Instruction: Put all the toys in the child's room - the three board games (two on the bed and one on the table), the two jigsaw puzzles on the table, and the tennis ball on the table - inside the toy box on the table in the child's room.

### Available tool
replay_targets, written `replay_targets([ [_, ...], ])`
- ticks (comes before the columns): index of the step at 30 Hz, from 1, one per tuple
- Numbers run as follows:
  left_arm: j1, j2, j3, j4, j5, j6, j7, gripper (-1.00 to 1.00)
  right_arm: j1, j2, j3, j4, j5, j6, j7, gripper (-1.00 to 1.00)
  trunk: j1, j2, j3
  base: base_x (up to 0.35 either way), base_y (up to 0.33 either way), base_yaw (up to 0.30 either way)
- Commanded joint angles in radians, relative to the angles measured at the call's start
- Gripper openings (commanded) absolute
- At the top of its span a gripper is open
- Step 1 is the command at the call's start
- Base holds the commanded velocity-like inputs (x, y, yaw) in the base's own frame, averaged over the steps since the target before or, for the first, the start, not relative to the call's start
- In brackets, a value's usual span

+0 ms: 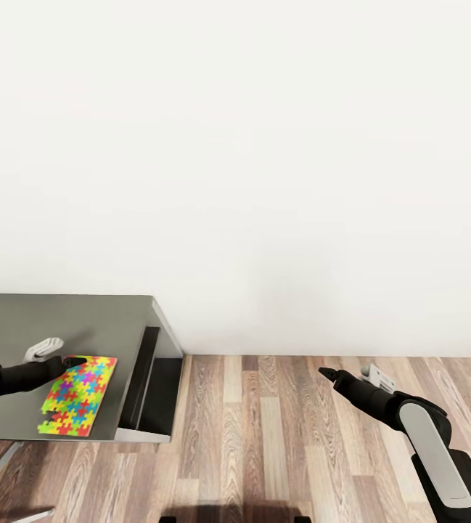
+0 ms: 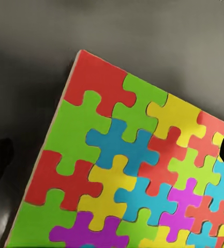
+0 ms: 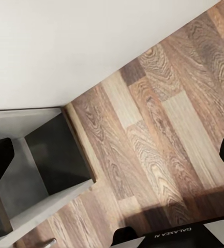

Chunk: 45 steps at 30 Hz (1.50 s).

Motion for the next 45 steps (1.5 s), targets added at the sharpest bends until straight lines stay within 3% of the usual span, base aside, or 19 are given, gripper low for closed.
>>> replay_targets([
  [1,0.001,-0.064,0.000,0.000,0.001,0.010,-0.001,1.00,-0.001,0.000,0.000,-0.001,-0.009,0.002,-0.010,1.00,0.001,-0.001,-0.002,0.000,-0.008,0.000],
  [45,0.001,-0.064,-0.001,0.001,0.001,0.010,-0.001,1.00,-0.001,0.000,0.000,-0.003,-0.004,0.002,-0.008,1.00,0.001,-0.001,-0.002,0.000,0.000,0.000],
])
